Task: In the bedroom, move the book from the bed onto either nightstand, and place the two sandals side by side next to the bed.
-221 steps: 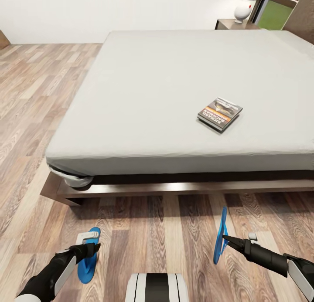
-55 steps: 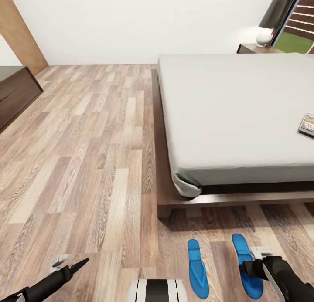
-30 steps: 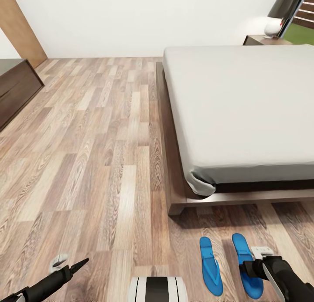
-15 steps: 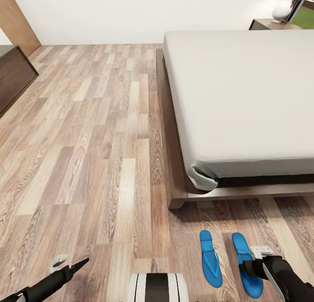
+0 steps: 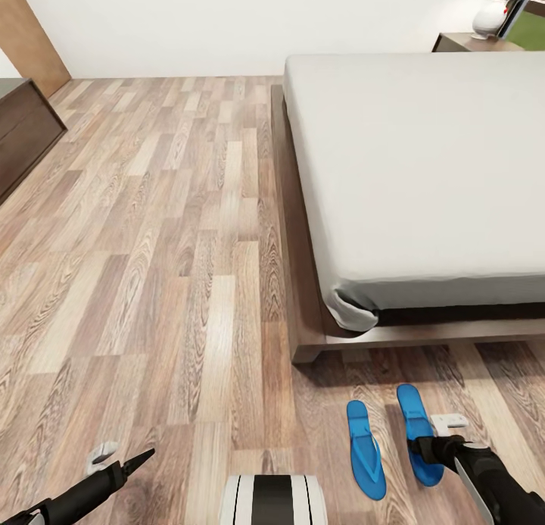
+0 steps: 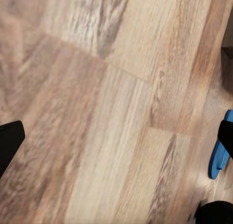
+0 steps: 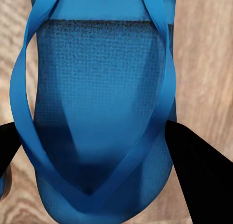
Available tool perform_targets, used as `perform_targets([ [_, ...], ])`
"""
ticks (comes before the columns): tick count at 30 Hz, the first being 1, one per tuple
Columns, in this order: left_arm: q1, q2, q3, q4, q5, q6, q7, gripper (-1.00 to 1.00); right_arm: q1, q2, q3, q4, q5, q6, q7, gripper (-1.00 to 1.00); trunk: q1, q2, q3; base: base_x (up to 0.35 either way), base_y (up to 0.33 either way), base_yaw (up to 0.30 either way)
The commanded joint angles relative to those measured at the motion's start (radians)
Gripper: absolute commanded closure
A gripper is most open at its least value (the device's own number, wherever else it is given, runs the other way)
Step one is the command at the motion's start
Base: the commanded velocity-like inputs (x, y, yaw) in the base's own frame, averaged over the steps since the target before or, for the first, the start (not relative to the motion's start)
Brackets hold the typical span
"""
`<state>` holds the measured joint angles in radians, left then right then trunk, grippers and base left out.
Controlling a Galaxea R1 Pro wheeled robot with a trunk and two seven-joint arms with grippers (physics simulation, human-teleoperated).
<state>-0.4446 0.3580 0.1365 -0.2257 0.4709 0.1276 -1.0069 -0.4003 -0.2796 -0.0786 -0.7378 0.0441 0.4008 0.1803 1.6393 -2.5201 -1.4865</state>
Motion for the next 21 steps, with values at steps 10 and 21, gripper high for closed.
perform_targets([
  [10, 0.0, -0.001, 0.001, 0.0, 0.005, 0.011, -0.004, -1.0, 0.0, 0.0, -0.004, -0.002, 0.004, 0.004, 0.007, 1.0, 0.003, -0.002, -0.028, 0.0, 0.0, 0.0],
  [21, 0.0, -0.001, 0.001, 0.0, 0.005, 0.011, -0.004, -1.0, 0.0, 0.0, -0.004, -0.002, 0.004, 0.004, 0.007, 1.0, 0.008, -0.004, -0.07, 0.0, 0.0, 0.0],
])
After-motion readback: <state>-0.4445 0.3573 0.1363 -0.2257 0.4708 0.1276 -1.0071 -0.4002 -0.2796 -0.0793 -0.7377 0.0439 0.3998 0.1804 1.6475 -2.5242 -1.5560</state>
